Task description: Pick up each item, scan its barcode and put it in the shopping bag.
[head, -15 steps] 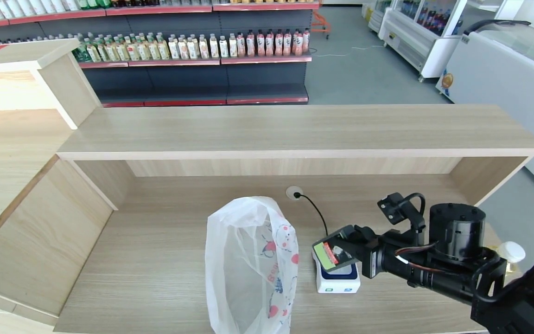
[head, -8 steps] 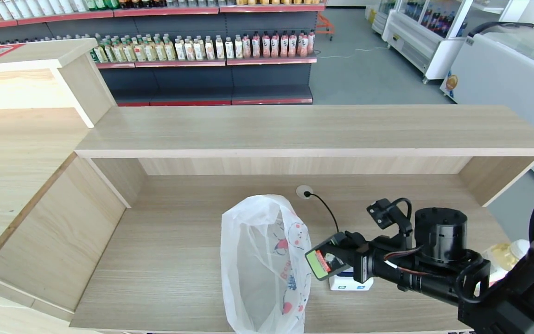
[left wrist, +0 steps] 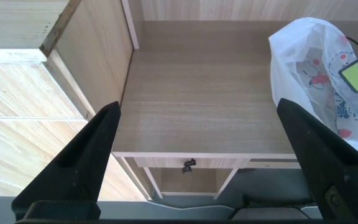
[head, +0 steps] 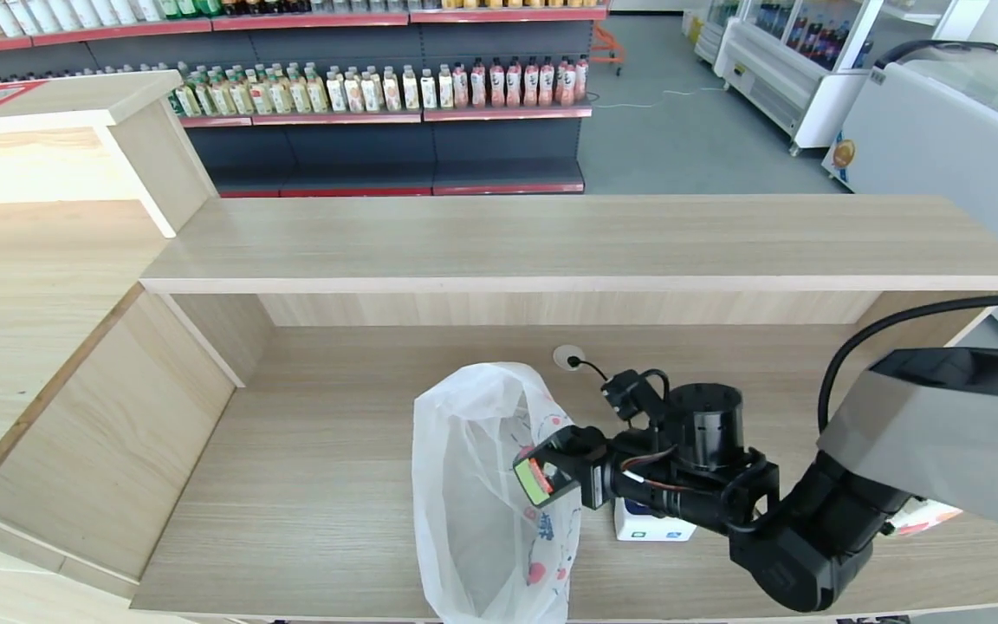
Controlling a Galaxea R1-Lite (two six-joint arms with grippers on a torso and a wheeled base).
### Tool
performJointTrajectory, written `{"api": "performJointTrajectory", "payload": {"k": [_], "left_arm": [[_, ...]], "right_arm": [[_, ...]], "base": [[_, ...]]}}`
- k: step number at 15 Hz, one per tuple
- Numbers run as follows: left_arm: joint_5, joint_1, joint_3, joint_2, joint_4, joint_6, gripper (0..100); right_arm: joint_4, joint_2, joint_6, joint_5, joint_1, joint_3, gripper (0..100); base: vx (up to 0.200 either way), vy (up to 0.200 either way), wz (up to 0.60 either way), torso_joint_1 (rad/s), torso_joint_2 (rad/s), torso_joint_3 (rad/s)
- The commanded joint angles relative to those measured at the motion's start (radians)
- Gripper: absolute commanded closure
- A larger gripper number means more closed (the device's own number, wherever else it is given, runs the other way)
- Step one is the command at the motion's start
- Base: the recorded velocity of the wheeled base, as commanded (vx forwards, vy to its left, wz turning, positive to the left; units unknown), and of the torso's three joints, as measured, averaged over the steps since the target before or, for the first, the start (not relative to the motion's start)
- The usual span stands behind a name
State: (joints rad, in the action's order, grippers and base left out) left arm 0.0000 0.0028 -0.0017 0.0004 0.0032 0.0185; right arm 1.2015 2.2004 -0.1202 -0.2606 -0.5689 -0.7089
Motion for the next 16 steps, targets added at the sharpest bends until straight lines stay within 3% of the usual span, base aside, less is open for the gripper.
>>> {"api": "performJointTrajectory", "payload": {"k": [1, 3, 6, 13, 14, 16], "left_arm": [[0.0, 0.0, 0.0, 0.0, 0.0, 0.004, 0], [0.0, 0.0, 0.0, 0.0, 0.0, 0.011, 0], [0.002, 0.0, 0.0, 0.0, 0.0, 0.012, 0], [0.002, 0.0, 0.0, 0.0, 0.0, 0.012, 0], [0.002, 0.0, 0.0, 0.0, 0.0, 0.012, 0], [0.002, 0.0, 0.0, 0.0, 0.0, 0.012, 0]], "right_arm": [[0.0, 0.116, 0.036, 0.001, -0.037, -0.093, 100], [0.0, 0.168, 0.105, 0.004, -0.037, -0.141, 100], [-0.003, 0.237, 0.134, 0.107, -0.046, -0.227, 100], [-0.036, 0.251, 0.238, 0.109, -0.042, -0.239, 100], [-0.037, 0.249, 0.238, 0.109, -0.042, -0.238, 0], [-0.034, 0.226, 0.228, 0.09, -0.042, -0.241, 0]], "base": [[0.0, 0.0, 0.0, 0.0, 0.0, 0.0], [0.0, 0.0, 0.0, 0.0, 0.0, 0.0], [0.0, 0.0, 0.0, 0.0, 0.0, 0.0], [0.0, 0.0, 0.0, 0.0, 0.0, 0.0], [0.0, 0.0, 0.0, 0.0, 0.0, 0.0], [0.0, 0.0, 0.0, 0.0, 0.0, 0.0]]}}
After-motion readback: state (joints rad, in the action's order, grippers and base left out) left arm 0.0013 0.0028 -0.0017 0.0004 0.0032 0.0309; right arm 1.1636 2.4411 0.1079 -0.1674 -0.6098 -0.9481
